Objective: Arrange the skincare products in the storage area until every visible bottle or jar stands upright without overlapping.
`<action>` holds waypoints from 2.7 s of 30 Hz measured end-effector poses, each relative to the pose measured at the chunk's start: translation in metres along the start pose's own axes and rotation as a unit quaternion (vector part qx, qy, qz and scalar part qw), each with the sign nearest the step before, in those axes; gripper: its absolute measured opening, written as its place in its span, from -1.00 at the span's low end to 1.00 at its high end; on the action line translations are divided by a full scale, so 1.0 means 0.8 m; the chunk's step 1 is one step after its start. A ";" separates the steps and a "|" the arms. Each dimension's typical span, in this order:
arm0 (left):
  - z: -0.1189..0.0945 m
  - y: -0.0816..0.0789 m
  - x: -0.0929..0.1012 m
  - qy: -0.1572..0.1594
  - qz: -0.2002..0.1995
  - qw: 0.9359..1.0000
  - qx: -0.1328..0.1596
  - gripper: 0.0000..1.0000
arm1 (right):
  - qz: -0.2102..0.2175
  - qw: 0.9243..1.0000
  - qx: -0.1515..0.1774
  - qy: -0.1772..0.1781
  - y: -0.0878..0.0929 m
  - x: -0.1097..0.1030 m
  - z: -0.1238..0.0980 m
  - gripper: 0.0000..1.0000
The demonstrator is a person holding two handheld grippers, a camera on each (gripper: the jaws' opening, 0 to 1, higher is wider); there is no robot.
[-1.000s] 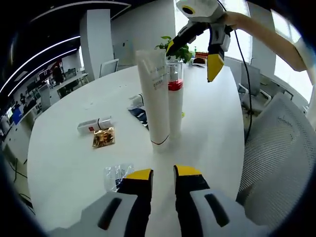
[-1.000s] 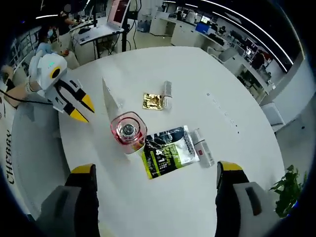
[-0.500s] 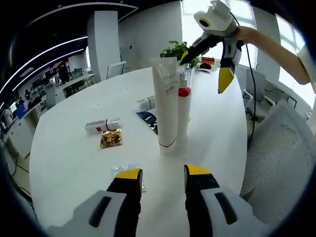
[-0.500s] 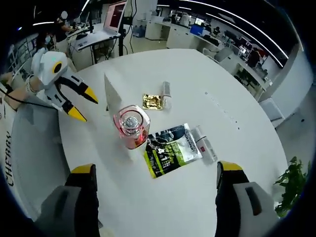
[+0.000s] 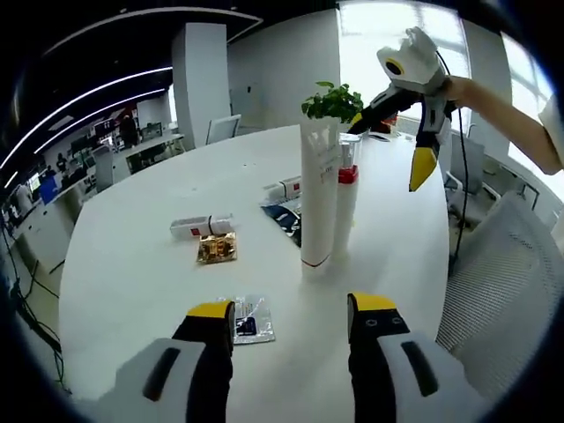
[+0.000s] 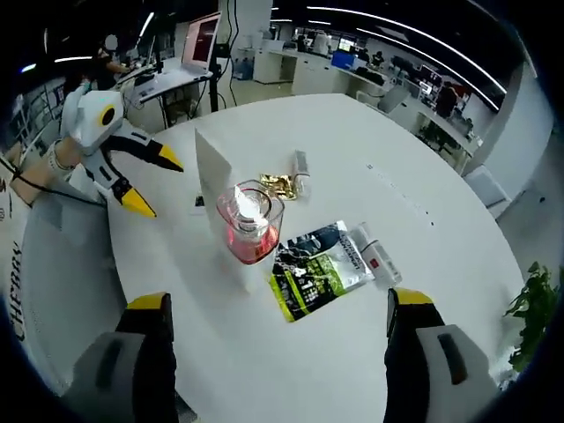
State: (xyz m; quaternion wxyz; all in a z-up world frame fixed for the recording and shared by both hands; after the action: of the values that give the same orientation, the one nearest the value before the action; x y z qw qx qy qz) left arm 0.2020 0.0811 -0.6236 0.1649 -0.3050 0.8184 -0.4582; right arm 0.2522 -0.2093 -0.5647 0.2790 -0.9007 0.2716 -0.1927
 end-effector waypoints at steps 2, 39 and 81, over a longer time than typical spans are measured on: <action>-0.001 -0.001 0.000 0.000 -0.002 1.000 0.004 0.06 | -0.002 1.000 -0.006 0.000 0.003 -0.004 0.004 0.99; -0.001 -0.001 -0.001 0.005 -0.007 1.000 0.009 0.63 | 0.043 0.999 0.020 -0.008 0.031 -0.047 0.010 0.99; 0.003 -0.002 0.002 0.007 -0.027 0.999 0.019 0.98 | 0.041 0.999 0.009 0.014 0.042 -0.014 0.013 0.99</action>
State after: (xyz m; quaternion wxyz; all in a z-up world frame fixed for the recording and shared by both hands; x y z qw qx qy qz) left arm 0.2032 0.0777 -0.6234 0.1527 -0.3209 0.8023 -0.4796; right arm 0.2358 -0.2220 -0.5954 0.2905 -0.8837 0.3104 -0.1960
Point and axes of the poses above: the point that each gripper's makers call its tool centre point, and the gripper's own axes: z roughly forward along the fingers, x roughly to its right, y roughly out of its underside, the point moved 10 cm from there along -z, roughly backward along the fingers, and after that the axes turned 4 degrees about y, right-handed, at the moved point
